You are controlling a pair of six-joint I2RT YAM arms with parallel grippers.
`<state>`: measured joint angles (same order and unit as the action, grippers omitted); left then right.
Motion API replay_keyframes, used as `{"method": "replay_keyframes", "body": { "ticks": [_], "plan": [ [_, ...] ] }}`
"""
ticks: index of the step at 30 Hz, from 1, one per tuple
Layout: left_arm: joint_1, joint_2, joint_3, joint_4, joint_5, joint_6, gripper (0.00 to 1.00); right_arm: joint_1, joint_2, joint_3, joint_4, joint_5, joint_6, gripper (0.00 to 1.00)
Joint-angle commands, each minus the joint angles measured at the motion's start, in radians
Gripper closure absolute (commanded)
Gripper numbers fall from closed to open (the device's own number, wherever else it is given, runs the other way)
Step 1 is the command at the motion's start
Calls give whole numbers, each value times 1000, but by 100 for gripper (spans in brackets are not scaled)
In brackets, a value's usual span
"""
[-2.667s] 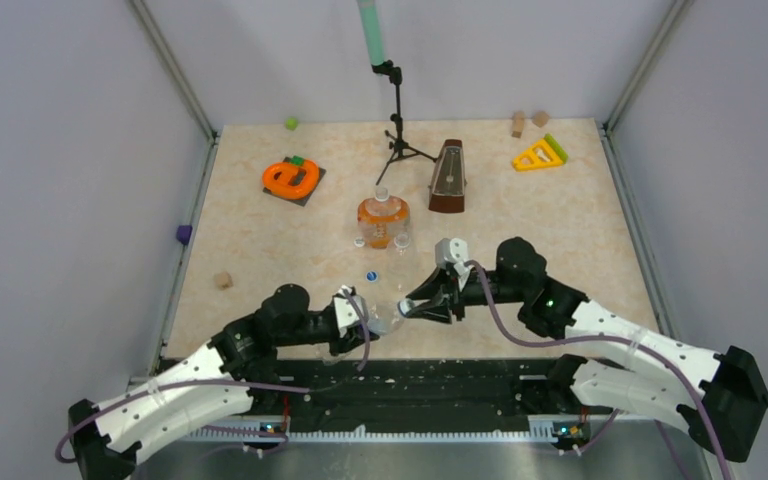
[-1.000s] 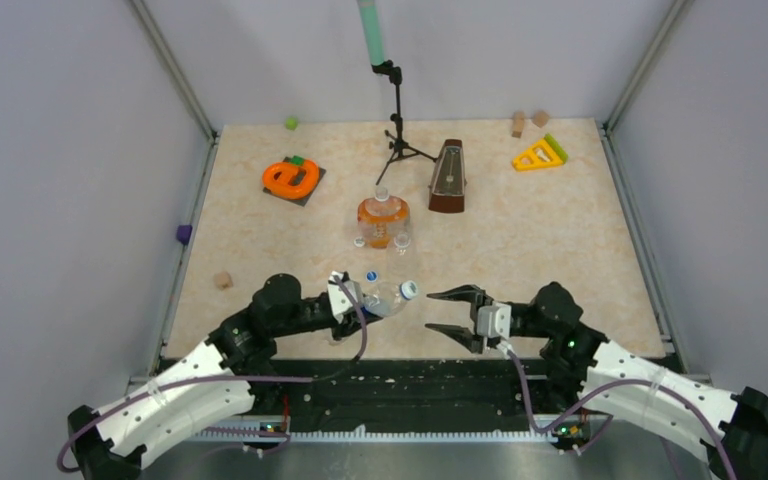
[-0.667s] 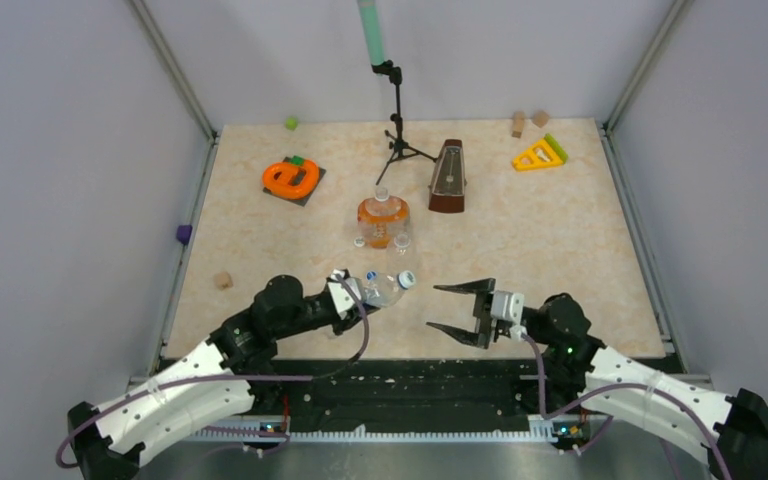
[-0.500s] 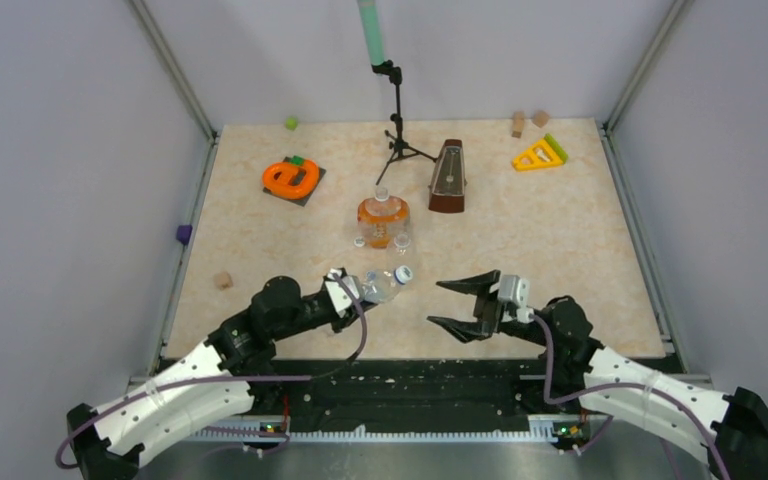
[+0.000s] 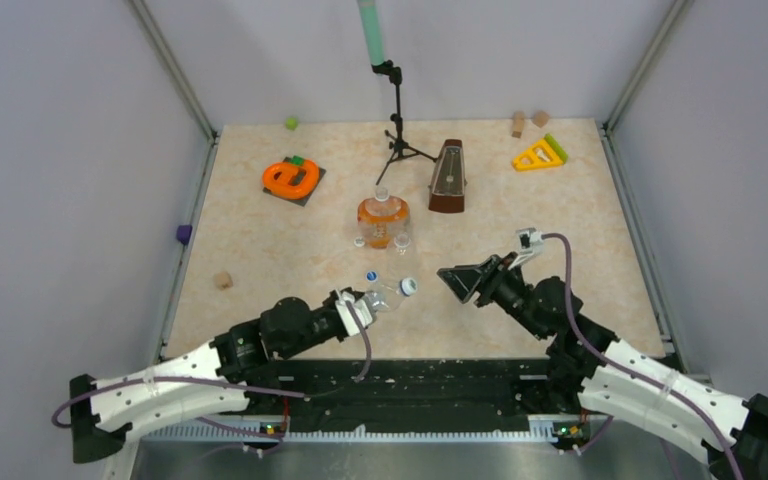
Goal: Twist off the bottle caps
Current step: Unscrew the bottle cap from the plastic bottle.
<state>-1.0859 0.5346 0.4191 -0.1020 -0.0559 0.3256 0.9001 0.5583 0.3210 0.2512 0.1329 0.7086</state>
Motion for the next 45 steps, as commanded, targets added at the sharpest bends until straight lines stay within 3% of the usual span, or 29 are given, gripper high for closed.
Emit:
{"method": "replay_keyframes", "body": {
  "ticks": [1,6,10,21,28,34,41,45],
  "plan": [
    [-128,20,-11,86,-265,121,100,-3,-38,82,-228,151,260,39],
    [-191,88,-7,91,-366,166,100,-2,-120,38,-155,97,373,38],
    [-228,125,-4,91,-437,196,100,-2,-121,62,-159,31,376,39],
    [-285,174,-4,143,-498,232,100,-1,188,163,-62,-264,282,44],
    [-290,172,-5,131,-517,235,100,0,227,135,51,-295,301,46],
    [-290,186,-8,141,-526,236,100,-1,192,125,28,-299,282,59],
    [-290,205,-2,154,-518,234,100,-1,189,122,20,-333,256,61],
    [-290,206,0,154,-514,230,100,0,197,125,14,-340,243,80]
  ]
}}
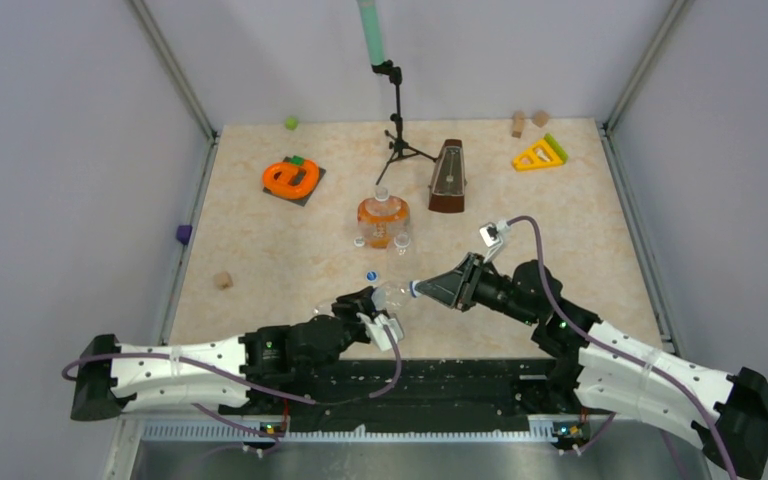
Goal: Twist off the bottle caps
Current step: Unscrew the bottle cap from the plastic bottle.
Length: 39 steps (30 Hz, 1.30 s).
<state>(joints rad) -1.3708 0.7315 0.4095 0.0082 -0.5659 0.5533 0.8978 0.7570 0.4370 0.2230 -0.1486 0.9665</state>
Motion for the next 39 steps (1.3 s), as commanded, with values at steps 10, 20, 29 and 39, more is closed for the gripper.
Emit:
{"method": "replay_keyframes", "body": {
  "ticks": [10,20,29,39],
  "plan": [
    [-5,-2,7,41,-2,-1,100,1,10,14,-5,-123,-134,81],
    [-5,-83,-12,52,30,-18,100,3,4,-5,-90,-125,-247,60],
    [-5,-93,-20,25,37,-13,100,2,-40,-28,27,-120,-213,59],
    [-5,-69,-20,26,44,-3,100,2,-53,-49,126,-98,-150,47]
  ]
}}
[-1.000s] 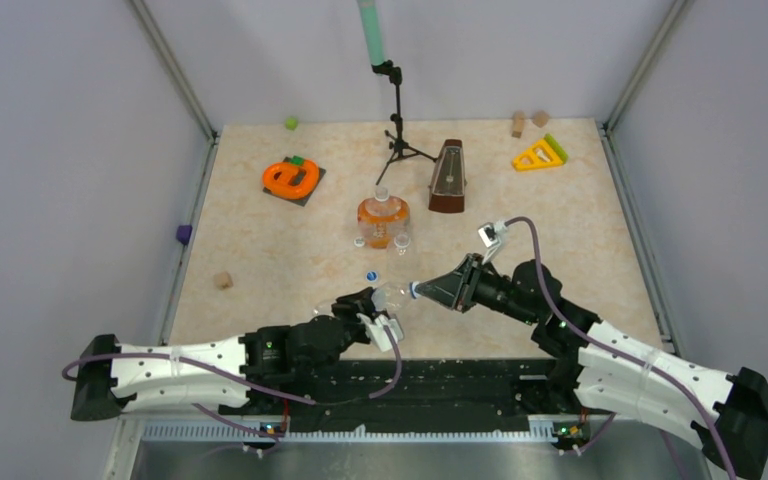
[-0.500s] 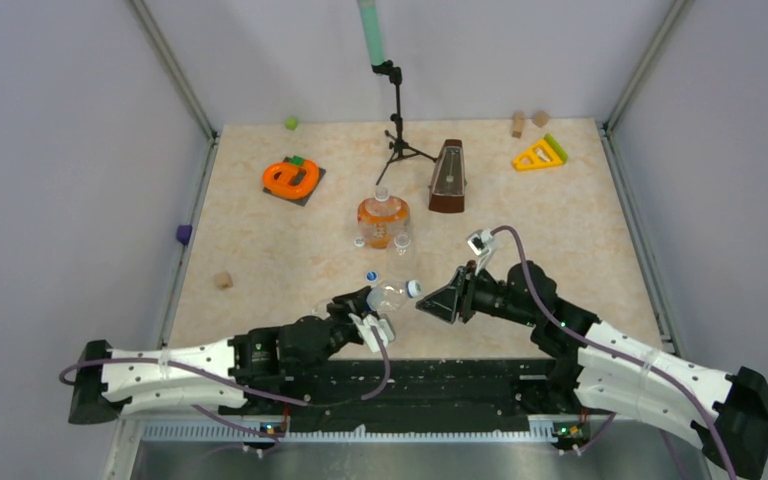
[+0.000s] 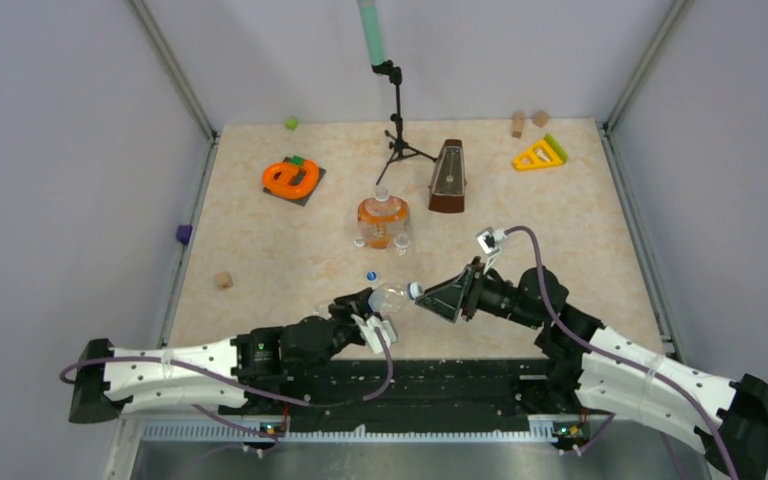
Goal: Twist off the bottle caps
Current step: Unscrew the bottle cap from the plastic bottle.
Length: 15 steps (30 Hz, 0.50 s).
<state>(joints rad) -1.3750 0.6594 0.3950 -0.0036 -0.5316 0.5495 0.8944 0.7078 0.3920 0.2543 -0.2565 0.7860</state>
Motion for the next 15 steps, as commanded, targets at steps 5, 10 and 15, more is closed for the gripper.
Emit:
{"method": "replay_keyframes", "body": {
  "ticks": [5,10,15],
  "plan": [
    [-1,12,-4,32,37,-1,100,6,22,-5,115,53,73,46],
    [-1,21,2,21,51,-10,100,5,43,-5,124,45,70,62],
    [-1,10,3,24,48,-17,100,6,46,-6,107,20,37,76]
  ]
}}
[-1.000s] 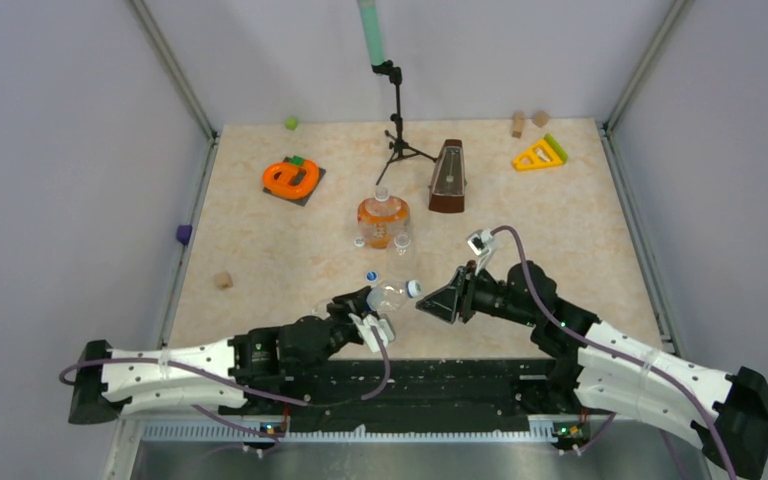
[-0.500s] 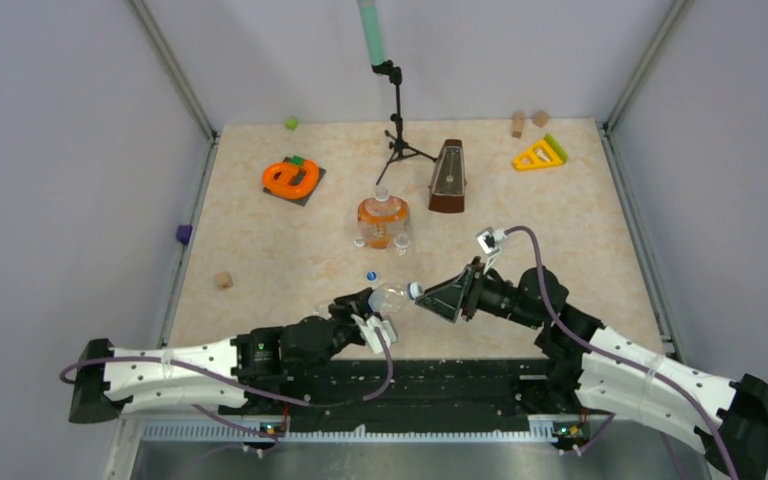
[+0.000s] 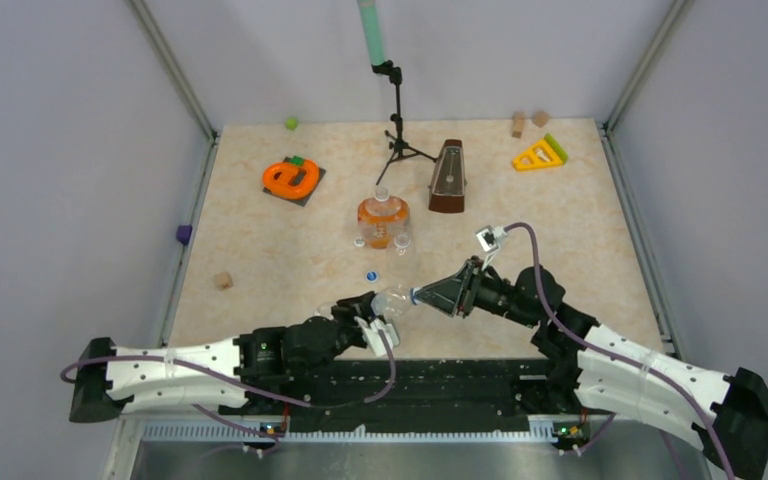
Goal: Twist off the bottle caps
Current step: Unscrew the bottle cap from the plastic bottle.
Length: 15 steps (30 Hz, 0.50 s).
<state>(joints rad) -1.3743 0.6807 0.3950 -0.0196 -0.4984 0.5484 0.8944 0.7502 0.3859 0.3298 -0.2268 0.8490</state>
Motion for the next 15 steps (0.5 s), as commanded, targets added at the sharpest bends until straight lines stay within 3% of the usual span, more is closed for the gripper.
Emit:
{"method": "replay_keyframes", "body": {
  "ticks": [1,6,10,15],
  "plan": [
    [-2,-16,4,41,14,-18,100,6,2,-1,29,-16,-37,78],
    [-2,-46,16,28,62,-85,100,5,-12,-31,63,-104,-117,86],
    [2,-73,70,-71,149,-187,100,5,-16,-57,91,-211,-211,91],
    [76,-121,102,-121,346,-273,100,5,-26,-120,177,-306,-321,98]
  ]
}}
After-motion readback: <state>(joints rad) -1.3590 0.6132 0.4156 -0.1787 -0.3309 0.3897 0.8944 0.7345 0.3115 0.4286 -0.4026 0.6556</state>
